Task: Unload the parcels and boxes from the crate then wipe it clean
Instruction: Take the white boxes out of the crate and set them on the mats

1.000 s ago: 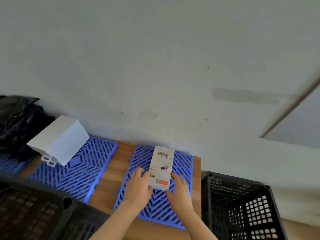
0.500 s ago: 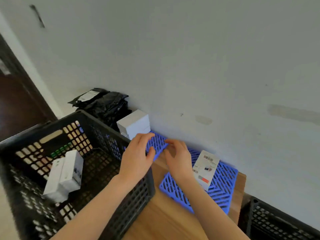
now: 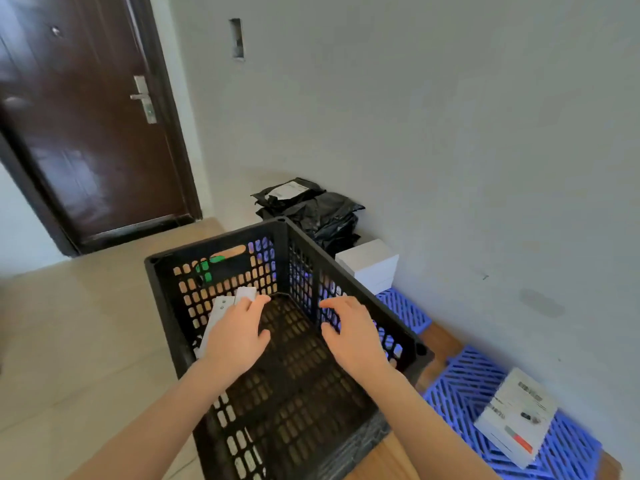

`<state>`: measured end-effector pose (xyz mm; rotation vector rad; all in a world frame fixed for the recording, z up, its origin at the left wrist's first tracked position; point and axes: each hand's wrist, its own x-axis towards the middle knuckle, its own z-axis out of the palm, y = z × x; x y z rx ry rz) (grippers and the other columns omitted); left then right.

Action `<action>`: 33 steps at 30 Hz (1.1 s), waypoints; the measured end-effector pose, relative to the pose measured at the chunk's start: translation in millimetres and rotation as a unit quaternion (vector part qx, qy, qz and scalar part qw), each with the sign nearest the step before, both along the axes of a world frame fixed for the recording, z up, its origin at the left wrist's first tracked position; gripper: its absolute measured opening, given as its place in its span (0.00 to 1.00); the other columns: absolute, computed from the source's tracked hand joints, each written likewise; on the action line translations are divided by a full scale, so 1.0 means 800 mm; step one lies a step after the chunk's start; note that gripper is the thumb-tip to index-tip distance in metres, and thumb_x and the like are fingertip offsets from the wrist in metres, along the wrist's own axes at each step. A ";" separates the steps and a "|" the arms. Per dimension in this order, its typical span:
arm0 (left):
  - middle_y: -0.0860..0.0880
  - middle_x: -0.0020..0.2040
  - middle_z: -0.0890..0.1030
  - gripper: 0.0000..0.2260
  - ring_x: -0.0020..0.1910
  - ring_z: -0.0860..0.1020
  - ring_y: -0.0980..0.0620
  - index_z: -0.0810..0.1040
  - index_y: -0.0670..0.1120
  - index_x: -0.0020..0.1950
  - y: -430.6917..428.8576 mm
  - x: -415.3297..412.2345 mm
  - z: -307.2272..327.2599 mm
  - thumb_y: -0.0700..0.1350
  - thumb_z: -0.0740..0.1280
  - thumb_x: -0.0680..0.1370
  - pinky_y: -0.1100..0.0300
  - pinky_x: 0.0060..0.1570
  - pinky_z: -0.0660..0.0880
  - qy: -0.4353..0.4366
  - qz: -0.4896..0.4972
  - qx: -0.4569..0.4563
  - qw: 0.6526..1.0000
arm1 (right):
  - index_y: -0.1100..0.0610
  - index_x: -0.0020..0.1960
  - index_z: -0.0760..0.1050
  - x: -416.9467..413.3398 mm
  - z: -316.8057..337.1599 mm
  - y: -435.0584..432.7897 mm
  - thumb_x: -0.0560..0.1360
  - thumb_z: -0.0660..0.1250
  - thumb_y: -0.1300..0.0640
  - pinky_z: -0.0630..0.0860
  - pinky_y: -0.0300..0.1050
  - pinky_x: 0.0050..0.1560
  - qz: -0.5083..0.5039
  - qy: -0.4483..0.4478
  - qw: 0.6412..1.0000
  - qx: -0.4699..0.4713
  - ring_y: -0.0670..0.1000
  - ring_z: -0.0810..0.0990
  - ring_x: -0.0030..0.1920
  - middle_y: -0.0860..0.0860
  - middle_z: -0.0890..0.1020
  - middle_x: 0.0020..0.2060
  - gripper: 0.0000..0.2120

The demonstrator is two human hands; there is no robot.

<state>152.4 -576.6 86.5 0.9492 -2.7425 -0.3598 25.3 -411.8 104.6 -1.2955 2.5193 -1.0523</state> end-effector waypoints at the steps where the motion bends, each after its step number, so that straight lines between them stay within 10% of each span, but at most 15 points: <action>1: 0.51 0.66 0.72 0.25 0.61 0.73 0.52 0.61 0.54 0.74 -0.020 0.003 -0.006 0.51 0.65 0.79 0.59 0.56 0.75 -0.035 0.005 0.002 0.999 | 0.50 0.66 0.72 0.004 -0.007 -0.019 0.77 0.64 0.57 0.64 0.41 0.64 0.010 -0.002 1.000 0.015 0.49 0.68 0.64 0.47 0.72 0.63 0.17; 13: 0.46 0.68 0.70 0.37 0.66 0.71 0.44 0.54 0.55 0.77 -0.193 -0.023 -0.057 0.50 0.71 0.74 0.46 0.60 0.74 -0.256 -0.033 0.000 0.966 | 0.43 0.74 0.59 0.013 -0.109 -0.216 0.76 0.67 0.49 0.68 0.48 0.66 0.062 -0.048 0.972 0.222 0.52 0.66 0.68 0.49 0.65 0.70 0.30; 23: 0.48 0.68 0.72 0.32 0.65 0.72 0.46 0.61 0.54 0.74 -0.240 -0.041 -0.067 0.47 0.72 0.74 0.46 0.59 0.76 -0.161 -0.010 0.068 0.985 | 0.37 0.75 0.44 0.034 -0.186 -0.287 0.74 0.69 0.47 0.66 0.59 0.69 0.097 -0.035 0.941 0.323 0.59 0.54 0.74 0.50 0.40 0.77 0.41; 33: 0.46 0.66 0.72 0.32 0.62 0.73 0.47 0.61 0.53 0.74 -0.238 -0.047 -0.068 0.41 0.71 0.74 0.51 0.56 0.77 -0.150 -0.025 0.081 0.985 | 0.33 0.71 0.44 0.038 -0.223 -0.292 0.71 0.69 0.38 0.73 0.54 0.61 0.044 -0.068 0.953 0.292 0.58 0.65 0.71 0.49 0.45 0.77 0.40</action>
